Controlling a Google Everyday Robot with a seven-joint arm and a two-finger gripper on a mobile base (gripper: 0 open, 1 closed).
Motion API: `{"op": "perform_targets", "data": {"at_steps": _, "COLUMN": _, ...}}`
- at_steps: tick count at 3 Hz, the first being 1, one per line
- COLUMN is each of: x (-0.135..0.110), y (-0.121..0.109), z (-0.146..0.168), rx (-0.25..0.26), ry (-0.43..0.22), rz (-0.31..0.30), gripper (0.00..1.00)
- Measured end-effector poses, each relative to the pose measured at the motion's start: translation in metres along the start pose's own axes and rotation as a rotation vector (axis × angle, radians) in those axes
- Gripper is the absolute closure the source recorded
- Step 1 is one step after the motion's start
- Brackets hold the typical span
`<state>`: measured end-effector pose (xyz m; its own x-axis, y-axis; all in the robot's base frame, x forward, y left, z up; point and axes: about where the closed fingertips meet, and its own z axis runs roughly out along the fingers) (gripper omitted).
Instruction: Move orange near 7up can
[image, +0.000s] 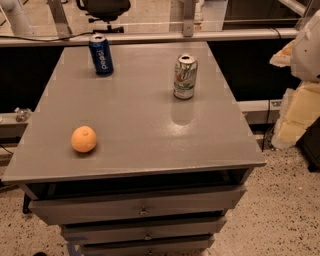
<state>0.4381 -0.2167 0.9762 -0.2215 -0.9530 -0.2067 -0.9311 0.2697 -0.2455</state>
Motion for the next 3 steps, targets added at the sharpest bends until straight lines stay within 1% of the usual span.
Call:
{"op": "perform_targets", "data": {"at_steps": 1, "x": 0.0, "y": 0.0, "z": 0.0, "rx": 0.0, "ry": 0.0, "rz": 0.0, "gripper": 0.0}}
{"op": "perform_targets", "data": {"at_steps": 2, "x": -0.015, "y": 0.005, "z": 0.008, "rx": -0.006, "ry": -0.089, "rz": 0.009, "gripper": 0.0}}
{"op": "perform_targets", "data": {"at_steps": 3, "x": -0.078, "y": 0.03, "z": 0.028, "rx": -0.017, "ry": -0.325, "rz": -0.011, "gripper": 0.0}}
